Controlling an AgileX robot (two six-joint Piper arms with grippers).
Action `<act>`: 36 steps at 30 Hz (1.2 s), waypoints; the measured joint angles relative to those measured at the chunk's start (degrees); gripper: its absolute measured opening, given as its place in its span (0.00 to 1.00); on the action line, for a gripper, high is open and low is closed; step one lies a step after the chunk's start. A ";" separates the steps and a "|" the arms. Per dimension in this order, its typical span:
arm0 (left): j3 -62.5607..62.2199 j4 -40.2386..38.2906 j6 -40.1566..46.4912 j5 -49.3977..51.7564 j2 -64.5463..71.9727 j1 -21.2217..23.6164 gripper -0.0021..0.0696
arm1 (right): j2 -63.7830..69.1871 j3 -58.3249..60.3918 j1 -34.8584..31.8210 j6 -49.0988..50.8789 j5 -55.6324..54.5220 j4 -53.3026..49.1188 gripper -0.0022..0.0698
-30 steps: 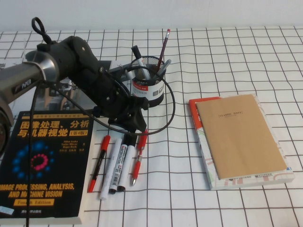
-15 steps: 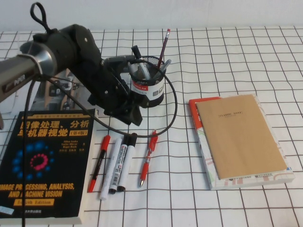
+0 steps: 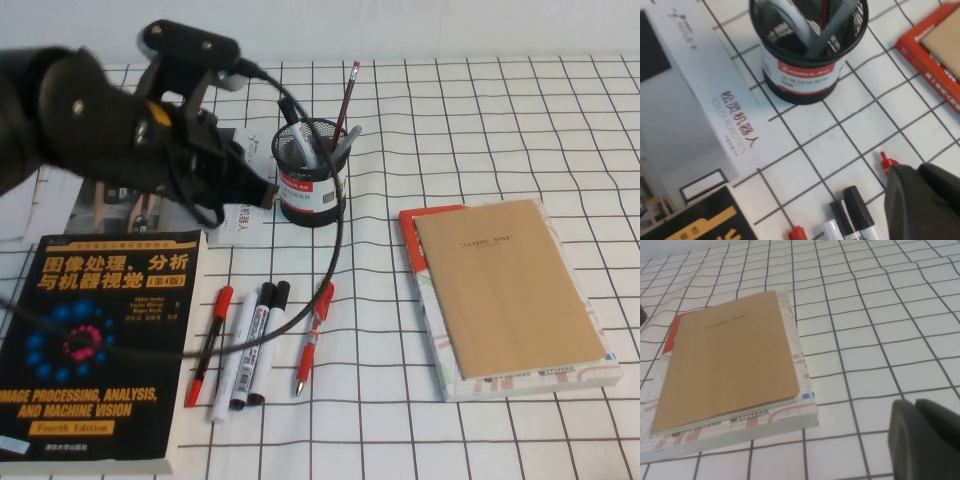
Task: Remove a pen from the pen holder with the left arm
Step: 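Take a marker out of the pen holder and lay it on the table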
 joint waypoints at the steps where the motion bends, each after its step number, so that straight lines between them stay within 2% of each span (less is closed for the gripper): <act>1: 4.54 0.24 0.00 -4.44 -2.98 0.00 0.03 | 0.00 0.00 0.00 0.00 0.00 0.00 0.01; 7: 28.68 0.38 0.00 -27.73 -20.46 0.00 0.03 | 0.00 0.00 0.00 0.00 0.00 0.00 0.01; 10: 37.10 0.38 0.00 -33.40 -29.72 0.00 0.03 | 0.00 0.00 0.00 0.00 0.00 0.00 0.01; 20: 56.82 4.47 0.00 -33.16 -54.42 0.00 0.03 | 0.00 0.00 0.00 0.00 0.00 0.00 0.01; 30: 67.69 7.59 0.00 -32.91 -66.25 0.00 0.03 | 0.00 0.00 0.00 0.00 0.00 0.00 0.01; 36: 73.03 10.05 0.00 -32.91 -68.23 0.00 0.03 | 0.00 0.00 0.00 0.00 0.00 0.00 0.01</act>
